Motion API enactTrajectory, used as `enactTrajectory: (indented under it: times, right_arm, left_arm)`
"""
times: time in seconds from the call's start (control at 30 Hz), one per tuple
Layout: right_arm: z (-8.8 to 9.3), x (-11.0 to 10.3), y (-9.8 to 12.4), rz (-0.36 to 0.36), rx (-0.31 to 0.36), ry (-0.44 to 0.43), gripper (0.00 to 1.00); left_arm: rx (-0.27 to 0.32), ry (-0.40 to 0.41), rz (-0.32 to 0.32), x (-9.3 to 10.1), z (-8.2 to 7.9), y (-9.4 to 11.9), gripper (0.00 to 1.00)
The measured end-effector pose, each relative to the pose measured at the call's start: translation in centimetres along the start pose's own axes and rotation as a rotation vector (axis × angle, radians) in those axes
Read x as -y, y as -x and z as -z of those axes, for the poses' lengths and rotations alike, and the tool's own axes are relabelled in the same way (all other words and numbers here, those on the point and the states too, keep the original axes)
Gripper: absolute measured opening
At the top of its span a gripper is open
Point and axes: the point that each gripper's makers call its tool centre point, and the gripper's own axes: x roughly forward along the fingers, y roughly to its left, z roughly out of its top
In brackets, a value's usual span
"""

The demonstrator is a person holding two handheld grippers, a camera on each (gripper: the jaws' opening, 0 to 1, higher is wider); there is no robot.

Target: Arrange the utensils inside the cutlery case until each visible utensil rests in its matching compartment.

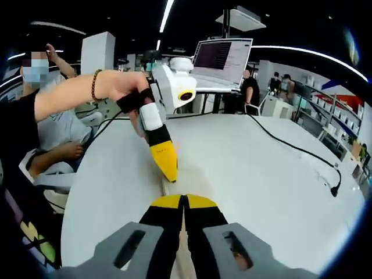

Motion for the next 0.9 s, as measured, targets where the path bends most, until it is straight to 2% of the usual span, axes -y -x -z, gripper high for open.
enactTrajectory:
  times: [0.13, 0.37, 0.47, 0.63, 0.9]
  right_arm:
    - [0.0, -0.4, -0.8, -0.024, -0.044, 0.022, 0.0]
    - [-0.5, -1.0, -1.7, -0.068, -0.107, 0.035, 0.0]
    - [-0.5, -1.6, -2.1, -0.081, -0.113, 0.04, 0.0]
    - [-0.4, -1.5, -2.1, -0.063, -0.141, 0.056, 0.0]
    - [-0.5, -1.3, -2.4, -0.057, -0.195, 0.058, 0.0]
  left_arm:
    - [-0.002, 0.006, 0.019, 0.2, 0.0, 0.5, 0.08]
    - [-0.022, -0.006, -0.013, 0.0, 0.0, 0.4, 0.1]
    - [-0.027, -0.013, -0.017, -0.1, 0.0, 0.5, 0.1]
    - [-0.015, -0.038, -0.025, 0.1, 0.3, 0.3, 0.09]
    - [-0.02, -0.009, -0.074, -0.1, 0.1, 0.4, 0.08]
